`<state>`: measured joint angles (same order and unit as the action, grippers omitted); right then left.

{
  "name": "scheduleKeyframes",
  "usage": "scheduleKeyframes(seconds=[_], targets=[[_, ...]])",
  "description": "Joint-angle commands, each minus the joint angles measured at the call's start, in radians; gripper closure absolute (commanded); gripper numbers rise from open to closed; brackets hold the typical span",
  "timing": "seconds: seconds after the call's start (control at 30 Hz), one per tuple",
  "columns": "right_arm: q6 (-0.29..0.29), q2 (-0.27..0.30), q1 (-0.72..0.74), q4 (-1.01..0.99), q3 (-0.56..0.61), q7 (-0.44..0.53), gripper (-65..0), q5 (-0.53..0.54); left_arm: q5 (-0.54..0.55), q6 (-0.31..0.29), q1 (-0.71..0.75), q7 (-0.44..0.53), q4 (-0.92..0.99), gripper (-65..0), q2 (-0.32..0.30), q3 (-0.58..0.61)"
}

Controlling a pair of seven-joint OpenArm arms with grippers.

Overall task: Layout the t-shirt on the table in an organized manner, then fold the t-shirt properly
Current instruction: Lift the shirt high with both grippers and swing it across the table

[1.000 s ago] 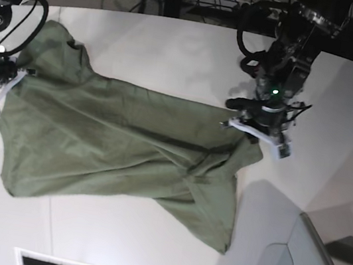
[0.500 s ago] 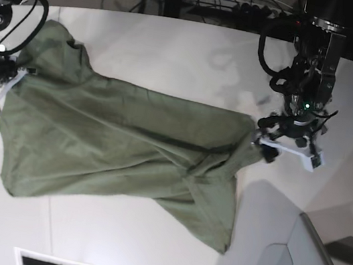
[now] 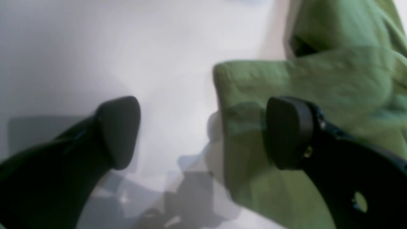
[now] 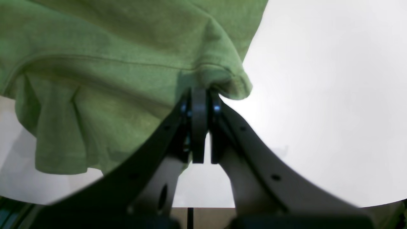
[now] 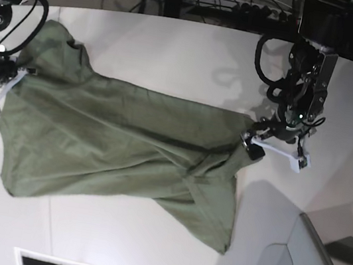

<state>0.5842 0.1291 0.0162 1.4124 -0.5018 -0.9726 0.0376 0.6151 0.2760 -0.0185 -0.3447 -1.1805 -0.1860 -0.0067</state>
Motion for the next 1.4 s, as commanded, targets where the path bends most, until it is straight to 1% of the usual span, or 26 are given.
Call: scheduleKeyframes(seconds=[0.0,0.13,0.2,0.3,0.33,0.37,0.43,0.5,0.6,0.7,0.73,0.8,0.87,0.9,0.93,1.07,1.2,1.23,1.3,1.37], targets=[[0.003,0.016,0.014,0.015,-0.002,0.01,-0.8,0.003,0.009,-0.007,-0.031,0.002,0.015,-60.7,-0.007,-0.003],[0.003,0.016,0.014,0.015,-0.002,0.01,-0.8,0.003,0.009,-0.008,-0.082,0.002,0.096,-60.7,-0.005,0.007],[0.003,0.016,0.014,0.015,-0.002,0.01,-0.8,0.003,0.004,-0.013,-0.093,0.002,0.109,-60.7,0.009,0.009],[0.003,0.016,0.014,0.015,-0.002,0.01,-0.8,0.003,0.004,-0.082,-0.097,0.002,0.115,-59.6,0.023,0.011],[0.003,0.016,0.014,0.015,-0.002,0.01,-0.8,0.003,0.004,-0.091,-0.097,0.002,0.115,-57.3,0.023,0.011],[0.003,0.016,0.014,0.015,-0.002,0.01,-0.8,0.003,0.004,-0.091,-0.097,0.002,0.115,-53.8,0.024,0.011],[0.003,0.016,0.014,0.015,-0.002,0.01,-0.8,0.003,0.004,-0.091,-0.097,0.002,0.116,-44.9,0.024,0.011],[0.003,0.016,0.014,0.015,-0.002,0.01,-0.8,0.003,0.004,-0.091,-0.099,0.002,0.116,-38.8,0.024,0.011],[0.003,0.016,0.014,0.015,-0.002,0.01,-0.8,0.003,0.004,-0.091,-0.099,0.002,0.116,-33.6,0.024,0.011],[0.003,0.016,0.014,0.015,-0.002,0.01,-0.8,0.003,0.004,-0.093,-0.1,0.002,0.142,-30.8,0.024,0.009],[0.003,0.016,0.014,0.015,-0.002,0.01,-0.8,0.003,0.004,-0.093,-0.107,0.003,0.159,-28.6,0.024,0.009],[0.003,0.016,0.014,0.015,-0.002,0.01,-0.8,0.003,0.004,-0.094,-0.126,0.014,0.205,-21.9,0.024,0.009],[0.003,0.016,0.014,0.015,-0.002,0.01,-0.8,0.003,0.004,-0.094,-0.136,0.062,0.258,-11.5,0.03,0.009],[0.003,0.016,0.014,0.015,-0.002,0.01,-0.8,0.003,0.004,-0.094,-0.137,0.092,0.279,-4.1,0.036,0.009],[0.003,0.016,0.014,0.015,-0.002,0.01,-0.8,0.003,0.002,-0.094,-0.145,0.112,0.296,0.0,0.038,0.011],[0.003,0.016,0.014,0.018,-0.002,0.01,-0.8,0.003,0.004,-0.094,-0.145,0.117,0.287,0.0,0.049,0.011],[0.003,0.016,0.014,0.023,-0.007,0.002,-0.8,0.003,0.01,-0.094,-0.084,0.115,0.127,0.0,0.039,0.0],[0.003,0.016,0.014,0.025,-0.01,0.001,-0.8,0.003,0.01,-0.093,-0.065,0.106,0.075,0.0,0.03,-0.002],[0.003,0.016,0.011,0.041,-0.011,-0.001,-0.8,0.003,0.01,-0.09,-0.028,0.049,-0.04,0.0,0.003,-0.003],[0.003,0.016,-0.014,0.084,-0.008,0.001,-0.8,0.003,0.01,-0.088,0.009,0.0,-0.148,0.0,-0.011,-0.005]])
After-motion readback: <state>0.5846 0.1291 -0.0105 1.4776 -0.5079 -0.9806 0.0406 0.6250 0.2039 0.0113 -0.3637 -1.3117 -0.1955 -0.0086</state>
